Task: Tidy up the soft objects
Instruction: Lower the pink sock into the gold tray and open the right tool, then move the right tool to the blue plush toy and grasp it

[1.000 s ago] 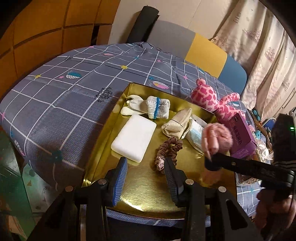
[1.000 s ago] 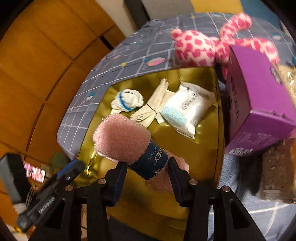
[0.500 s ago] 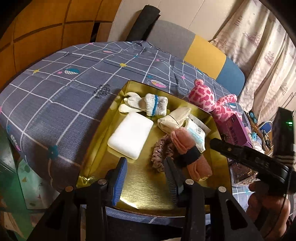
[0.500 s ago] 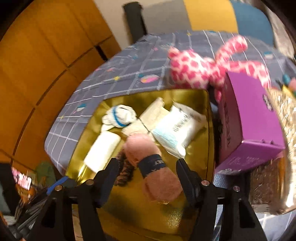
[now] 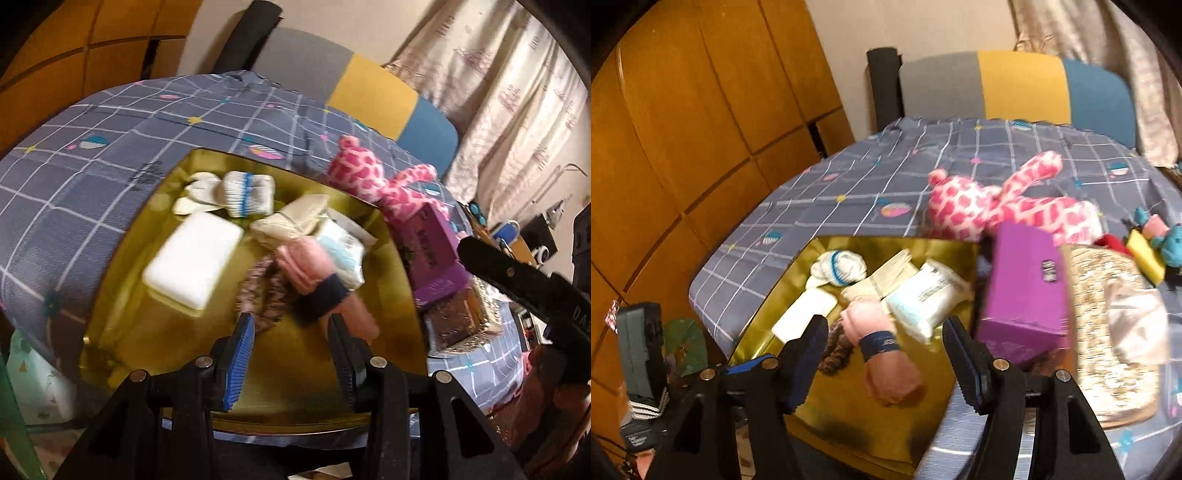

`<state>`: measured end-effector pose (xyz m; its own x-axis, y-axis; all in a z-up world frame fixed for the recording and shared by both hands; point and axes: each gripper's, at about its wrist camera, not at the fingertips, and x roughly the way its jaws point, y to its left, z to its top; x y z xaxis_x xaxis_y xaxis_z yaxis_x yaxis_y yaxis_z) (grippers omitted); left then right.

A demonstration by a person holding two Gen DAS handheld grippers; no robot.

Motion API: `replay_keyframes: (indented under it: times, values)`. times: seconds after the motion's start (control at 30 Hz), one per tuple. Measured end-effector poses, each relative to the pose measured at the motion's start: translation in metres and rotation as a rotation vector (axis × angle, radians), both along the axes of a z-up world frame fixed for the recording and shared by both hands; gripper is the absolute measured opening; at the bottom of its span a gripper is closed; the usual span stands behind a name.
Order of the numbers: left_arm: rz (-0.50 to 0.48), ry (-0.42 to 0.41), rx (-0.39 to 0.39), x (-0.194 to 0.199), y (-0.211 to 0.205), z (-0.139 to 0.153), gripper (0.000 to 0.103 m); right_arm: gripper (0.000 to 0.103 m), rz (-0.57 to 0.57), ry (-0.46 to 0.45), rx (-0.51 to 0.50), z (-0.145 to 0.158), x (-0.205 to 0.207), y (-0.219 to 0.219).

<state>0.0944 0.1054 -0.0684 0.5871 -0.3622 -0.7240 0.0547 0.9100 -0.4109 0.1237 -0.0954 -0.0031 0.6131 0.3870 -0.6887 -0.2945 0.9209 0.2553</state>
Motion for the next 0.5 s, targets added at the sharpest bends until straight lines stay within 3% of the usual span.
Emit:
replay_keyframes:
  times: [0.23,0.5]
  values:
    - [-0.069,-0.034,0.019,0.0,-0.028,0.013,0.041,0.065,-0.104,-0.084,0.022,0.03,-0.009,-0.062]
    - [-0.145,-0.049,0.003,0.008,-0.066,0.026,0.041,0.067,-0.366,-0.136,0.02,0.045,-0.018,-0.18]
